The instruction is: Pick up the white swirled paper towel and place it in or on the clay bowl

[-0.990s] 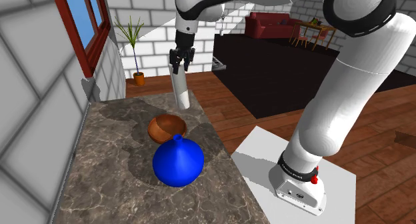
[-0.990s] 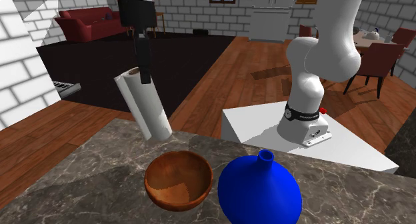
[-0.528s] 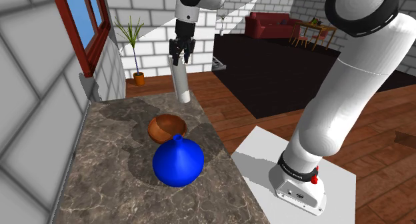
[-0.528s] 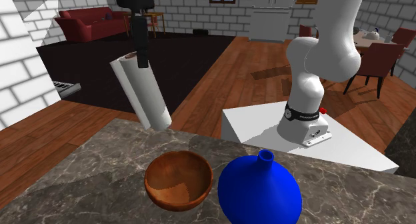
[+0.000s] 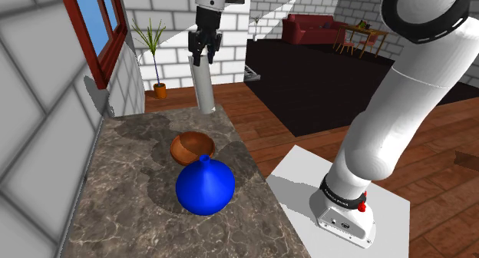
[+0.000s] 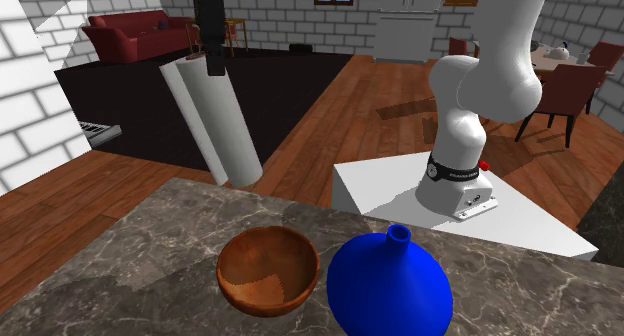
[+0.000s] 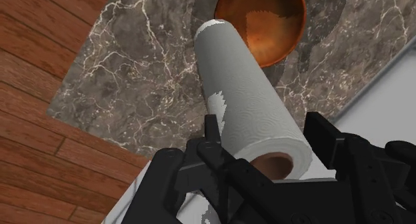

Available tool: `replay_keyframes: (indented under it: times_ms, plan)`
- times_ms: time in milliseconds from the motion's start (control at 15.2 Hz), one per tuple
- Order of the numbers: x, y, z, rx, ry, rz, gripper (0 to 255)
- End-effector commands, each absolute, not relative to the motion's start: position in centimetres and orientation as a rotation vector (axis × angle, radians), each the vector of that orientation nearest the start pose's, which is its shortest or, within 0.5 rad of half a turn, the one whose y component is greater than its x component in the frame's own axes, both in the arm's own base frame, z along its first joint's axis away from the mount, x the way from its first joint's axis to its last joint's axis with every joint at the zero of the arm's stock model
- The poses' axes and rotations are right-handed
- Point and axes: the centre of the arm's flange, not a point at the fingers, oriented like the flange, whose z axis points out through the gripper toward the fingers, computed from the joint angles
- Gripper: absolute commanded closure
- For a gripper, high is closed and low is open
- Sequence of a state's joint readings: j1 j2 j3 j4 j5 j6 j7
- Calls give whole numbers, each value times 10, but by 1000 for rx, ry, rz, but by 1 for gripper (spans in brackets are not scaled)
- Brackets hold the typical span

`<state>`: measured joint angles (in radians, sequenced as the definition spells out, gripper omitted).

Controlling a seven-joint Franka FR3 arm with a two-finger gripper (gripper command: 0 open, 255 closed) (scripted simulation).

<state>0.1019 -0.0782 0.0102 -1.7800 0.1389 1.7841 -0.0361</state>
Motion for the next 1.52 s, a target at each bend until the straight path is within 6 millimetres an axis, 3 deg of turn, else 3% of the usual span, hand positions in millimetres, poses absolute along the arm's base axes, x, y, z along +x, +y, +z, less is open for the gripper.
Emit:
replay_keyframes:
  times_ms: [0,528,1452]
  plan:
    - [531,93,601,-2995,-185,-116,255]
    - [495,173,657,-2995,-185,-116,255]
    - [495,173,583,-2995,-185,-116,255]
